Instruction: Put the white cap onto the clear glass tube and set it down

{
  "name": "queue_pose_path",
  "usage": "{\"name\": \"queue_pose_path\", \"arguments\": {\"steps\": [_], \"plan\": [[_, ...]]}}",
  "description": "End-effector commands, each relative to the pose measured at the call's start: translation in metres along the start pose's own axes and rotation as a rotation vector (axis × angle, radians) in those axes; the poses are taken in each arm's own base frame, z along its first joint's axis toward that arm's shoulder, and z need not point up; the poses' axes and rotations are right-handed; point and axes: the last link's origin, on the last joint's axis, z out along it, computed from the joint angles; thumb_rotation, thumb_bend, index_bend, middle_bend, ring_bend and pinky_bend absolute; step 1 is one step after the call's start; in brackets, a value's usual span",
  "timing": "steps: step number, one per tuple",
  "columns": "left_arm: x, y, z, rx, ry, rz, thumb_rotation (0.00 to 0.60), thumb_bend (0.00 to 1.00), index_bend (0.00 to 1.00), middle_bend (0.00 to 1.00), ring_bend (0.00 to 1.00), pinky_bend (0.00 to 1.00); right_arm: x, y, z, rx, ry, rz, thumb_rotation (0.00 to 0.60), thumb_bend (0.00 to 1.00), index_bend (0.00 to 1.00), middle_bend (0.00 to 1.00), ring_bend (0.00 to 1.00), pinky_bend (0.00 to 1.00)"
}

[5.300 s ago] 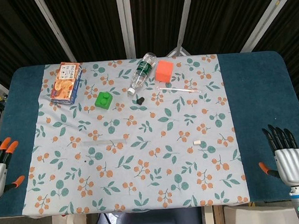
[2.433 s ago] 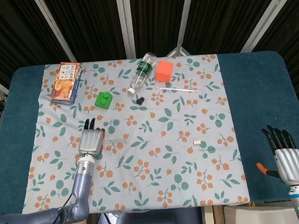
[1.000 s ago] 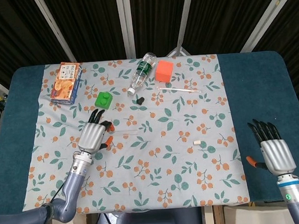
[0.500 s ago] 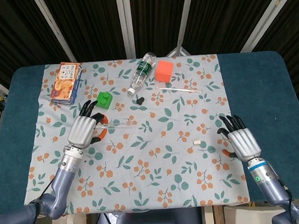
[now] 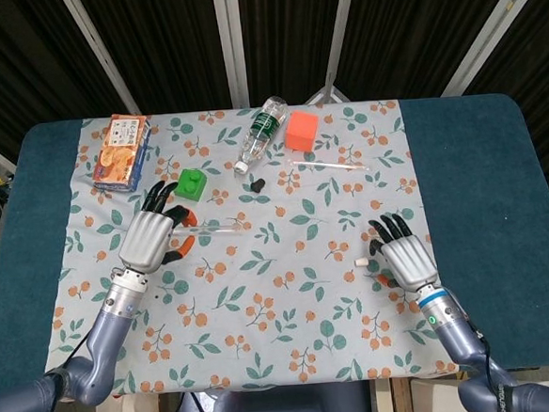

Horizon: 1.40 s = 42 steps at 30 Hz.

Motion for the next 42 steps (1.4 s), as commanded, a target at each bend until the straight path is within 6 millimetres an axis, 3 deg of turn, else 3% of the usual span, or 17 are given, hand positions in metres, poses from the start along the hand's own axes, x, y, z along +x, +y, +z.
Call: {"name": "queue_pose_path", "arguments": {"steps": [1,16,42], "plan": [[0.001,0.000,0.000,0.000,-0.001,0.002,0.600,0.68,0.56,0.54,0.09,0.00,-0.004,-0.007,0.006,0.008,0.000,-0.004,0.600,0.24,0.48,0.14,0.00,0.00],[0.002,-0.002,0.002,0.003,-0.003,-0.003,0.600,0.68,0.56,0.54,0.09,0.00,-0.011,-0.020,0.028,-0.001,-0.003,-0.034,0.600,0.32,0.50,0.14,0.00,0.00],[0.003,-0.009,-0.001,0.015,-0.005,-0.002,0.600,0.68,0.56,0.55,0.09,0.00,-0.022,-0.017,0.027,-0.039,-0.038,-0.094,0.600,0.36,0.51,0.14,0.00,0.00]]}}
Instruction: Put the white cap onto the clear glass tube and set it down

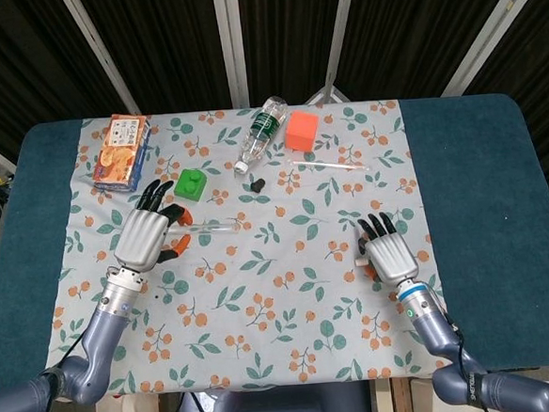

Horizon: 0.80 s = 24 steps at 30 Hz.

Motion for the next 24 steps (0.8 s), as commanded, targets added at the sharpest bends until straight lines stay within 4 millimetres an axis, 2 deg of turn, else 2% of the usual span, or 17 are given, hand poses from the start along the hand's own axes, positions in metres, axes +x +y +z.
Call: {"name": "queue_pose_path", "arguments": {"steps": [1,8,15,24], "plan": [[0.000,-0.002,0.000,0.004,-0.001,0.001,0.600,0.68,0.56,0.55,0.09,0.00,-0.002,0.001,0.001,-0.005,-0.004,-0.007,0.600,0.37,0.51,0.14,0.00,0.00],[-0.001,-0.002,0.001,0.006,-0.002,-0.003,0.600,0.68,0.56,0.55,0.09,0.00,-0.003,-0.001,0.002,-0.003,-0.004,-0.009,0.600,0.44,0.55,0.15,0.00,0.00],[-0.002,-0.002,0.000,0.004,-0.004,-0.007,0.600,0.68,0.56,0.55,0.09,0.00,-0.002,-0.004,0.000,0.003,0.004,-0.002,0.600,0.45,0.59,0.17,0.00,0.00],[-0.008,0.002,0.005,0.025,-0.014,-0.041,0.600,0.68,0.56,0.55,0.09,0.00,0.022,-0.001,0.003,0.012,0.109,0.029,0.600,0.45,0.60,0.17,0.00,0.00]]}}
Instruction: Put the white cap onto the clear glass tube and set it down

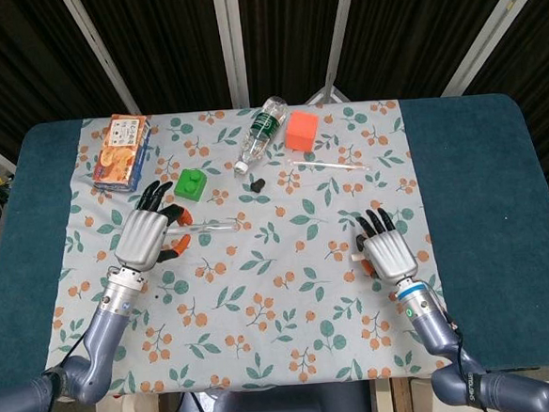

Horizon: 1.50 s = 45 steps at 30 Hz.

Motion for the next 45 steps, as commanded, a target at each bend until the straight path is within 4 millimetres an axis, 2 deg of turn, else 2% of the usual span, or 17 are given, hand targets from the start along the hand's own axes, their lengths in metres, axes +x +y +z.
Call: {"name": "queue_pose_path", "arguments": {"steps": [1,16,22,33,45], "plan": [[-0.003,0.003,0.004,0.008,-0.003,-0.016,0.600,0.68,0.56,0.55,0.09,0.00,0.014,0.002,0.004,0.001,0.054,0.013,0.600,0.45,0.60,0.17,0.00,0.00],[-0.039,0.046,0.040,0.095,-0.039,-0.256,0.600,0.68,0.56,0.55,0.09,0.00,0.094,0.011,0.020,0.028,0.357,-0.054,0.600,0.46,0.59,0.17,0.00,0.00],[-0.049,0.065,0.050,0.088,-0.060,-0.274,0.600,0.68,0.56,0.55,0.09,0.00,0.115,0.007,0.026,0.074,0.459,-0.149,0.600,0.46,0.59,0.17,0.00,0.00],[-0.053,0.084,0.060,0.080,-0.070,-0.285,0.600,0.68,0.56,0.55,0.09,0.00,0.123,-0.013,0.032,0.201,0.550,-0.303,0.600,0.45,0.60,0.17,0.00,0.00],[-0.057,0.086,0.057,0.130,-0.061,-0.333,0.600,0.68,0.56,0.55,0.09,0.00,0.100,-0.028,0.029,0.211,0.576,-0.369,0.600,0.46,0.59,0.17,0.00,0.00]]}}
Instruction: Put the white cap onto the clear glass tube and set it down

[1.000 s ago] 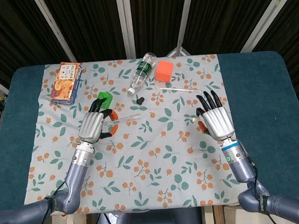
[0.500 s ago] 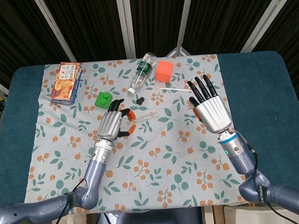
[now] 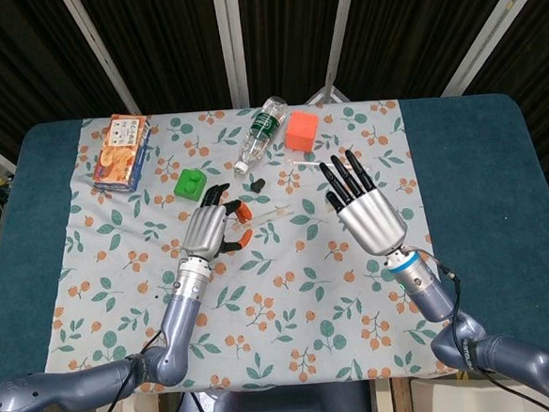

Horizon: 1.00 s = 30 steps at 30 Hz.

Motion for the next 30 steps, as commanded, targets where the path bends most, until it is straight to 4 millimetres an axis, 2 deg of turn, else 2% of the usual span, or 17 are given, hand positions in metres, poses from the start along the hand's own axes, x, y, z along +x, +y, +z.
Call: {"name": "queue_pose_path", "arguments": {"steps": [1,12,22,30], "plan": [[-0.001,0.001,-0.001,0.011,0.006,-0.017,0.600,0.68,0.56,0.55,0.09,0.00,-0.003,-0.005,-0.003,-0.004,0.002,-0.013,0.600,0.46,0.59,0.17,0.00,0.00],[-0.011,0.002,-0.002,0.027,-0.005,-0.023,0.600,0.68,0.56,0.56,0.09,0.00,-0.007,-0.020,0.006,-0.021,0.011,-0.026,0.600,0.46,0.59,0.17,0.00,0.00],[-0.013,0.004,0.000,0.040,-0.013,-0.024,0.600,0.68,0.56,0.56,0.09,0.00,-0.008,-0.030,0.029,-0.026,0.019,-0.043,0.600,0.46,0.59,0.17,0.00,0.00],[-0.014,0.008,-0.001,0.035,-0.021,-0.021,0.600,0.68,0.56,0.56,0.09,0.00,-0.010,-0.038,0.027,-0.028,0.015,-0.035,0.600,0.46,0.59,0.17,0.00,0.00]]}}
